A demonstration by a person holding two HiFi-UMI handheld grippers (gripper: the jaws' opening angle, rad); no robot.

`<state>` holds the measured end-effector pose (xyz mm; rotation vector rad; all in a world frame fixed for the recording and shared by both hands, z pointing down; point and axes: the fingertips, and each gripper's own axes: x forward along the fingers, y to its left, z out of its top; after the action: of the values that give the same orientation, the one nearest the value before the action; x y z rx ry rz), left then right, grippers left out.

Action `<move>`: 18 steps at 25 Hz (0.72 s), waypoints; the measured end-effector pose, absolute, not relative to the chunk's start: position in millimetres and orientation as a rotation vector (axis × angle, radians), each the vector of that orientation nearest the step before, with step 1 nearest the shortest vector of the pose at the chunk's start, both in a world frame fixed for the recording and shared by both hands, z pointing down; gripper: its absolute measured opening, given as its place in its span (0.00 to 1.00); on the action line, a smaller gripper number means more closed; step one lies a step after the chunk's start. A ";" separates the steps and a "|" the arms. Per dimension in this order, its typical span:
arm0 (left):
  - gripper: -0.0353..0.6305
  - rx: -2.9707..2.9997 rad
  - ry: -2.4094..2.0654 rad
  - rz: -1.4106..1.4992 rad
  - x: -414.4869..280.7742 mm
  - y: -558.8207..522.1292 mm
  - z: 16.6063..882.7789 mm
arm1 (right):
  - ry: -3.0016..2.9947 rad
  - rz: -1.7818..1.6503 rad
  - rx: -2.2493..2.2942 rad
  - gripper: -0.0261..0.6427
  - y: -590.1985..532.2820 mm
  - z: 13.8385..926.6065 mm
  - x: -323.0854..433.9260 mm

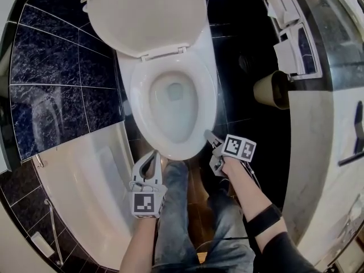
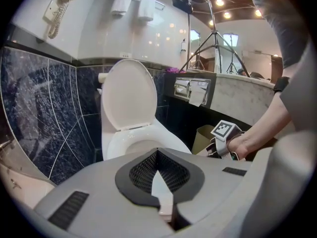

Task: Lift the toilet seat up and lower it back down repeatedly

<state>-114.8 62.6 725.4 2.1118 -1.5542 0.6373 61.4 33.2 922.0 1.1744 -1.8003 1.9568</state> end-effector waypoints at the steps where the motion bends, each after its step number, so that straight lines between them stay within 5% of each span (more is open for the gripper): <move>1: 0.04 2.117 -1.548 0.645 -115.0 66.2 726.5 | -1.801 1.961 1.171 0.24 33.1 916.6 61.3; 18: 0.04 1.912 -1.369 0.736 -101.9 139.9 769.5 | -1.857 1.966 1.133 0.27 -7.5 772.6 52.5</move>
<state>-101.9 139.9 769.5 1.9124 -1.3685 0.7357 52.5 -7.5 772.6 1.1332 -1.8574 1.9658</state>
